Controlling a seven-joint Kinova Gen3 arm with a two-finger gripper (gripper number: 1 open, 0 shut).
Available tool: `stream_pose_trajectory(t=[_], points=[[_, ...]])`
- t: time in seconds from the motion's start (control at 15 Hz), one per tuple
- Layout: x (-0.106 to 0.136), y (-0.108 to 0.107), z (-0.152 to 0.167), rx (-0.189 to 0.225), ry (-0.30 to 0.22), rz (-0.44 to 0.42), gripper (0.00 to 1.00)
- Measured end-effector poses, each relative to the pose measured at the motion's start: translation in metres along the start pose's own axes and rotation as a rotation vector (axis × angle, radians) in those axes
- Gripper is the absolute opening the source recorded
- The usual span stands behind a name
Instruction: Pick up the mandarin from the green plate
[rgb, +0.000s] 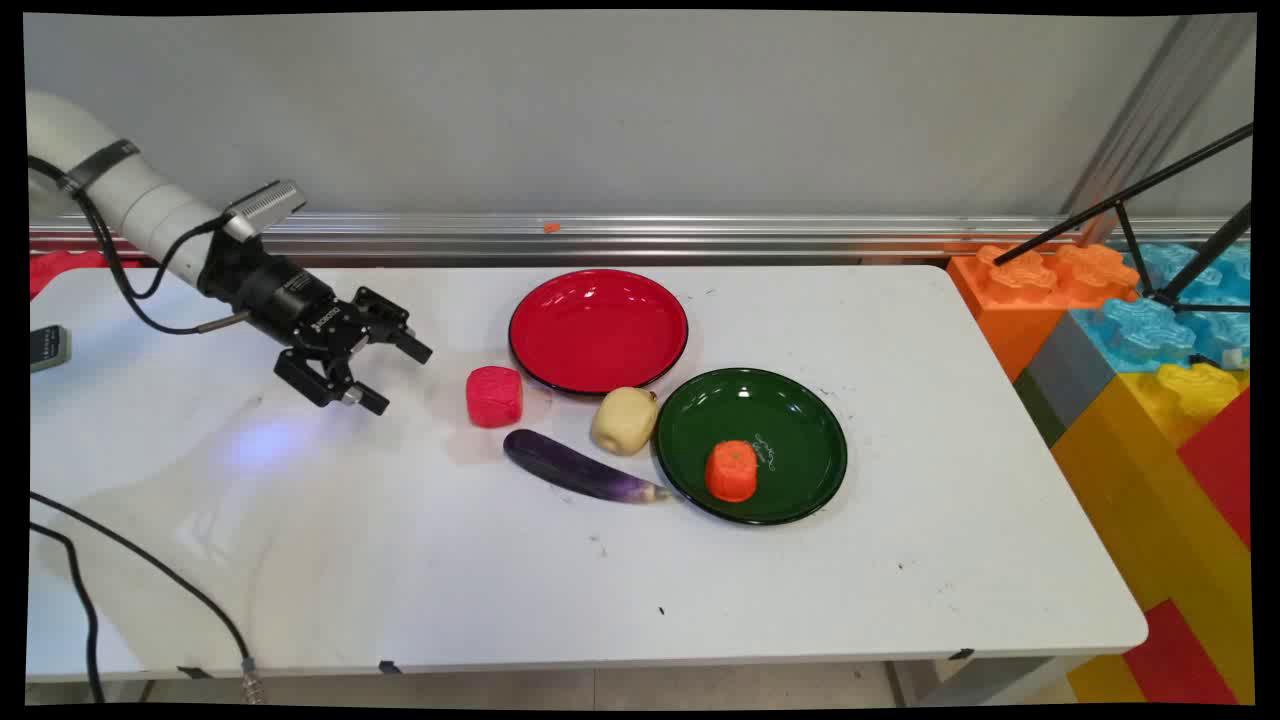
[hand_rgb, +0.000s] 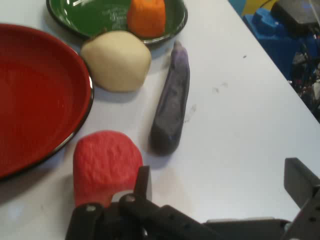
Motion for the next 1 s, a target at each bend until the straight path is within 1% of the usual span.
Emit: stream_pose_trajectory(t=[0.4, 0.67, 1.0], points=[[0.022, -0.002, 0.009, -0.003, 0.025, 0.016, 1.0], [0.048, -0.003, 0.023, -0.007, 0.043, 0.009, 1.0], [0.072, -0.004, 0.042, -0.024, 0.039, -0.017, 1.0]])
